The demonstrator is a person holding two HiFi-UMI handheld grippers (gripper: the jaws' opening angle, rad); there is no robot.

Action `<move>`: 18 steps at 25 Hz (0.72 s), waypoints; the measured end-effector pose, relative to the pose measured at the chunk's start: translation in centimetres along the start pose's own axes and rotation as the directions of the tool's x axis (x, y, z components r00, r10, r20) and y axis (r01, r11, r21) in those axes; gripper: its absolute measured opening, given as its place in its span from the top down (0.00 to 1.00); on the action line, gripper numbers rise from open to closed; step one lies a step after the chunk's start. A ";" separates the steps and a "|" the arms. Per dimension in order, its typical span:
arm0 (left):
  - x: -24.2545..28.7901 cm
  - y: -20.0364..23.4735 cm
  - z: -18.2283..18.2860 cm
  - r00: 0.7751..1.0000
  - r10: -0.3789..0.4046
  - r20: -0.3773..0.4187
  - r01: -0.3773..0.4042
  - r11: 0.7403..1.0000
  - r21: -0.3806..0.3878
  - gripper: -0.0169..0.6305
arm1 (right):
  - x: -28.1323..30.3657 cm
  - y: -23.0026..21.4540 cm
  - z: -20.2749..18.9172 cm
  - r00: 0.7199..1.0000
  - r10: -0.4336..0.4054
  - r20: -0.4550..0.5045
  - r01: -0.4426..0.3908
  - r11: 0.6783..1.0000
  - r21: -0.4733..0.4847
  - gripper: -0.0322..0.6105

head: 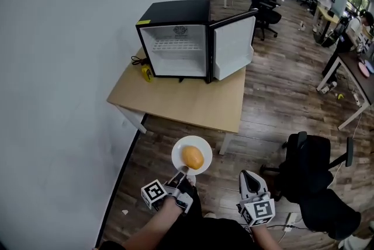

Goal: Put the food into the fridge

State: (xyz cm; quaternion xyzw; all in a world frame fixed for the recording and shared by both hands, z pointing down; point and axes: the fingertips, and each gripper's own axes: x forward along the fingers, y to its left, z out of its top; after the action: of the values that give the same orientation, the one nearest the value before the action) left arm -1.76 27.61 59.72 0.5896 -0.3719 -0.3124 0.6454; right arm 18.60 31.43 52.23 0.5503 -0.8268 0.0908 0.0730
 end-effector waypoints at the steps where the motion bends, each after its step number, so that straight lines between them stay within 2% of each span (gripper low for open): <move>1: 0.8 -0.1 0.6 1.000 0.003 -0.003 -0.003 1.000 0.003 0.94 | 0.9 -0.4 0.1 1.000 -0.002 0.000 0.002 1.000 0.001 0.86; 7: 5.8 -1.2 4.9 0.999 -0.008 -0.032 0.008 1.000 0.011 0.94 | 7.4 -2.4 2.4 0.999 -0.037 0.010 0.038 0.999 -0.018 0.86; 13: 10.8 -3.0 10.0 0.998 -0.034 -0.061 0.035 0.999 0.011 0.94 | 14.9 -3.6 4.1 0.998 -0.067 0.007 0.067 0.994 0.088 0.86; 18: 14.2 -3.8 14.4 0.996 -0.044 -0.080 0.045 0.999 0.010 0.94 | 20.3 -3.2 5.5 0.998 -0.066 0.019 0.064 0.993 0.094 0.86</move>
State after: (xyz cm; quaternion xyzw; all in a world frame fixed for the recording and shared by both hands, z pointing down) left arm -6.37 7.64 57.90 0.6134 -0.3345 -0.3008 0.6492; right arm 13.65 10.73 51.60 0.5807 -0.8040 0.1211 0.0410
